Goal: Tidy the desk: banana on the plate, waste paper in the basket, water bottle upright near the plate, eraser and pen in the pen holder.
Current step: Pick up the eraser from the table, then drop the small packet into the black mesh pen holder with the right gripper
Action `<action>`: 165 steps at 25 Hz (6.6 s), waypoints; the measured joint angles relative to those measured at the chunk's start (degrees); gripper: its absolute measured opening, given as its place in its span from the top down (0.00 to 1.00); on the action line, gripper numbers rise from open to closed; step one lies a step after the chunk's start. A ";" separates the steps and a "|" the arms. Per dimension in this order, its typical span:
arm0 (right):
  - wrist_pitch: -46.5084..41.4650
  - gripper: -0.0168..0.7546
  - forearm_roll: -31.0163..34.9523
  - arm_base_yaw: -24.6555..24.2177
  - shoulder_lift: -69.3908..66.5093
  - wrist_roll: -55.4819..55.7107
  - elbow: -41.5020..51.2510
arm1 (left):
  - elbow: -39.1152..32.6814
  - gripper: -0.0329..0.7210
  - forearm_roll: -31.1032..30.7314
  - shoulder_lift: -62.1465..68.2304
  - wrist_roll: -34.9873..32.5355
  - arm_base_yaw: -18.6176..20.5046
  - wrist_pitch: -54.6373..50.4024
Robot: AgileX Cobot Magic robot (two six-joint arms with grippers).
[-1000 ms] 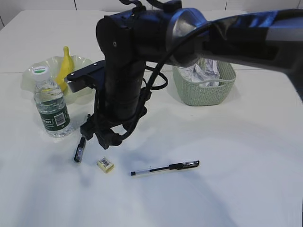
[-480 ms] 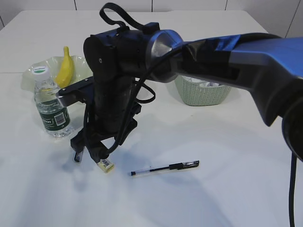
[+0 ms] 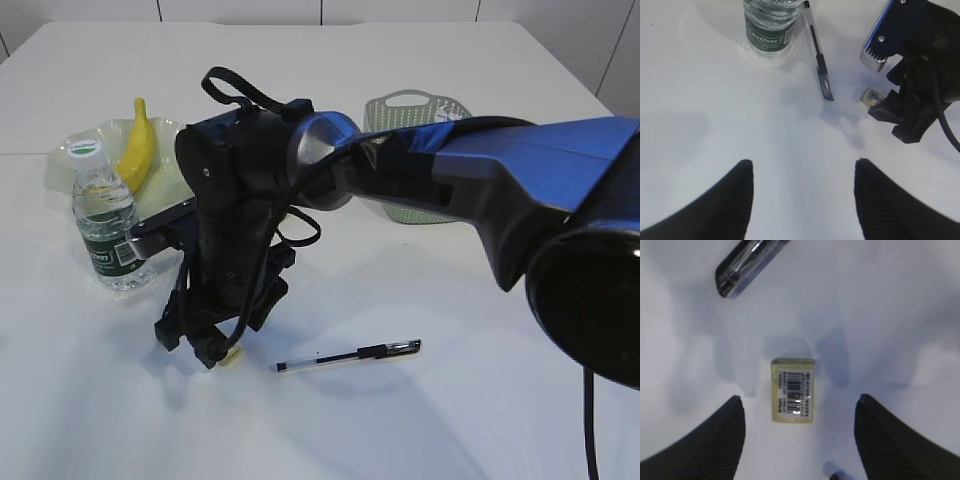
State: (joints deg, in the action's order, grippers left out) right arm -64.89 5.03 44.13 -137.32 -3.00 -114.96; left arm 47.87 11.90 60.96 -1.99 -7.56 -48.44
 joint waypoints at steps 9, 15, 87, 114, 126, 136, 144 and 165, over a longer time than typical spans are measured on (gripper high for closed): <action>1.27 0.32 0.00 0.00 -0.41 0.00 -0.41 | 0.00 0.35 0.00 0.00 0.00 0.00 0.00; 1.27 0.33 -0.65 0.25 -1.17 1.20 -0.41 | 0.00 0.35 0.00 0.00 0.00 0.00 0.46; 13.15 0.72 13.44 -20.84 12.62 -19.04 -1.95 | 0.00 0.35 -0.25 0.00 0.00 0.00 2.63; 35.71 0.72 39.22 -20.84 3.20 -48.26 -1.95 | 0.00 0.35 -0.25 0.00 0.00 0.00 4.57; 37.64 0.72 51.63 -20.84 0.96 -62.40 -1.95 | 0.00 0.35 -0.25 0.00 0.00 0.00 5.96; 40.13 0.58 53.54 -20.84 0.96 -62.56 -1.95 | 0.00 0.35 -0.25 0.00 0.00 0.00 6.08; 40.37 0.57 53.57 -20.84 0.96 -62.42 -1.95 | 0.00 0.35 -0.25 0.00 0.00 0.00 6.08; 7.08 0.57 8.85 -20.84 12.31 -7.41 -1.95 | 0.00 0.35 -0.25 0.00 0.00 0.00 6.08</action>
State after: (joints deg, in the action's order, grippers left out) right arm -57.81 13.89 23.29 -125.01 -10.41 -116.91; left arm 47.87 11.65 60.96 -1.99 -7.56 -42.36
